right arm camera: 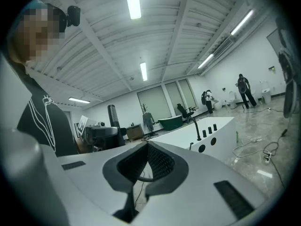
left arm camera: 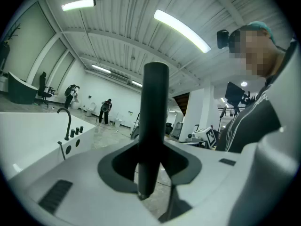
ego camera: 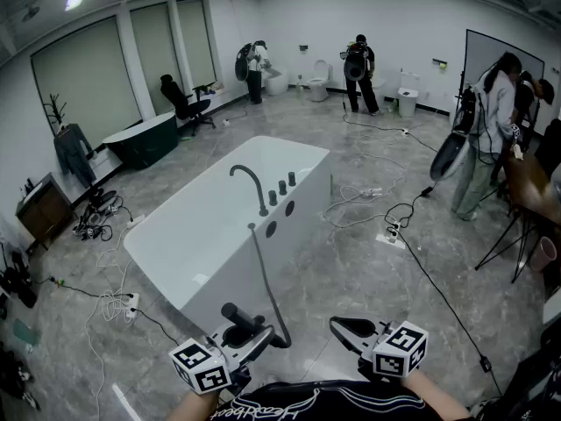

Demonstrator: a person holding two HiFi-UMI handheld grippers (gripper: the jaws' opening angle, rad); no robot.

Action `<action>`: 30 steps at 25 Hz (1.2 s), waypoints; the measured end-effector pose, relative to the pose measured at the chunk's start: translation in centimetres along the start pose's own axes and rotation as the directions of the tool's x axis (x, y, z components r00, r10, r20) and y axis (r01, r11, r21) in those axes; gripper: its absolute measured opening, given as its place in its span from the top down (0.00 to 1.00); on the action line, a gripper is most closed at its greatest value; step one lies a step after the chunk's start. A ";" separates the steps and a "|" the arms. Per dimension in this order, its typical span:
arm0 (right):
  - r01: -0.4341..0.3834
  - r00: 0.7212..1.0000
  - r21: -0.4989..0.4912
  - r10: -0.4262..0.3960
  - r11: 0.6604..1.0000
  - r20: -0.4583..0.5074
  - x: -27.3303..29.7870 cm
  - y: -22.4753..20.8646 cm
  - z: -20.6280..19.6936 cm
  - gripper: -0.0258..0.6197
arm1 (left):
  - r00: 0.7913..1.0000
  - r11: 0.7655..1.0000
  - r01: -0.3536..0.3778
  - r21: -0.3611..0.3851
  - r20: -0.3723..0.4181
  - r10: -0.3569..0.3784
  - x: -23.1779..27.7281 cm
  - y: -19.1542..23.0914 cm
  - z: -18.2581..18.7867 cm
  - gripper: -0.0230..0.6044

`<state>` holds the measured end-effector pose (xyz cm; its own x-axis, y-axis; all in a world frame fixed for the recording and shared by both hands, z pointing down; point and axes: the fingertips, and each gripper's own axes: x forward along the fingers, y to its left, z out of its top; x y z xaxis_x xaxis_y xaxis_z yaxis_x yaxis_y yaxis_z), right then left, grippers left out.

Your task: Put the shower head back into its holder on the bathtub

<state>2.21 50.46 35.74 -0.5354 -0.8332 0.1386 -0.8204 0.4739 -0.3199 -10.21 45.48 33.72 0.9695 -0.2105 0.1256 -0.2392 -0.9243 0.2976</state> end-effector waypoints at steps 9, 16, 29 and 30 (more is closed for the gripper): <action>-0.018 1.000 0.006 0.018 1.000 -0.012 0.6 -1.3 -1.1 0.94 | 1.000 0.999 -0.029 -0.043 -0.005 0.029 0.4 0.1 0.5 0.75; -0.009 1.000 0.017 0.009 1.000 -0.013 1.7 -3.8 -2.3 0.94 | 1.000 0.998 -0.003 -0.068 0.002 0.003 2.3 1.7 1.7 0.75; -0.078 0.984 0.073 0.088 0.994 -0.152 11.4 -11.6 -5.3 0.80 | 0.995 0.986 -0.061 -0.156 0.070 0.073 7.0 14.6 6.6 0.75; -0.085 0.981 0.077 0.097 0.993 -0.165 12.8 -12.4 -5.4 0.76 | 0.994 0.984 -0.068 -0.162 0.074 0.081 7.4 16.2 7.2 0.75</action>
<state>4.48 35.46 46.58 -0.6383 -0.7246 0.2598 -0.7537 0.5198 -0.4021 -6.52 26.63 32.70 0.9484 -0.3073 0.0784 -0.3097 -0.8439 0.4381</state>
